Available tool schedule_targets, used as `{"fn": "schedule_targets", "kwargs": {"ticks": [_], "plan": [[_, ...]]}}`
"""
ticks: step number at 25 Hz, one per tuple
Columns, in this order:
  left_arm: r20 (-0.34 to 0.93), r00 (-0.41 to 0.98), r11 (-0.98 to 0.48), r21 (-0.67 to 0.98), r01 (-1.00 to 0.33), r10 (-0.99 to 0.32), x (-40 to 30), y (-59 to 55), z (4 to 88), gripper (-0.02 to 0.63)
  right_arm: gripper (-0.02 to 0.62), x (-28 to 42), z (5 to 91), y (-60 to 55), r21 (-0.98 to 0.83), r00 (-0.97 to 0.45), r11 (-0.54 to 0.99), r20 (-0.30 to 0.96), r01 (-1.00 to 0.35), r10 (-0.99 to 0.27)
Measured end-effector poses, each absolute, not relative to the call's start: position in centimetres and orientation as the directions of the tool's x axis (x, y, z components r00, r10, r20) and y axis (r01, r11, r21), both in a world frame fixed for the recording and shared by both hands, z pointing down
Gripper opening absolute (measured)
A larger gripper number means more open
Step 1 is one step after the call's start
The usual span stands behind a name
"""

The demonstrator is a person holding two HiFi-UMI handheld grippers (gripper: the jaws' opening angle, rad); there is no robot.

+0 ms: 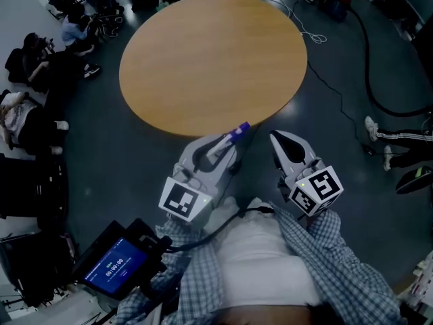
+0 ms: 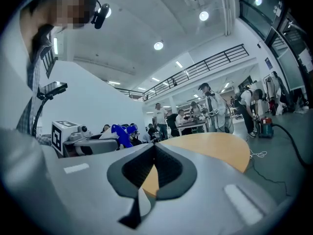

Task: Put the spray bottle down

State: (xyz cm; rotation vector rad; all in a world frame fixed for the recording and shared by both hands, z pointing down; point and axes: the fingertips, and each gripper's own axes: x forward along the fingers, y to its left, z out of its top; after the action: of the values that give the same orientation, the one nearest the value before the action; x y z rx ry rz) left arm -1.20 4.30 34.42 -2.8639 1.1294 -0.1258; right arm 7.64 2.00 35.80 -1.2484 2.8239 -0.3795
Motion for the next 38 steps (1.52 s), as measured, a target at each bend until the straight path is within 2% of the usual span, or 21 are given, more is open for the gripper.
{"fn": "schedule_targets", "kwargs": {"ticks": [21, 29, 33, 38], "plan": [[0.047, 0.636, -0.637, -0.107, -0.764, -0.771, -1.3, 3.6, 34.3, 0.084, 0.003, 11.8, 37.8, 3.2, -0.280, -0.673, 0.628, 0.098, -0.726, -0.733], [-0.001, 0.622, -0.619, -0.098, -0.780, -0.783, -2.6, -2.2, 34.4, 0.084, 0.002, 11.9, 38.3, -1.9, -0.263, -0.647, 0.606, 0.110, -0.751, -0.754], [0.013, 0.627, -0.625, -0.096, -0.775, -0.779, -3.6, -7.1, 34.7, 0.084, 0.003, 10.6, 38.1, -6.5, -0.260, -0.650, 0.607, 0.128, -0.750, -0.749], [0.025, 0.640, -0.638, -0.122, -0.760, -0.768, -3.5, -7.8, 35.0, 0.084, 0.003, 9.9, 37.7, -7.5, -0.259, -0.656, 0.616, 0.103, -0.744, -0.748]]}}
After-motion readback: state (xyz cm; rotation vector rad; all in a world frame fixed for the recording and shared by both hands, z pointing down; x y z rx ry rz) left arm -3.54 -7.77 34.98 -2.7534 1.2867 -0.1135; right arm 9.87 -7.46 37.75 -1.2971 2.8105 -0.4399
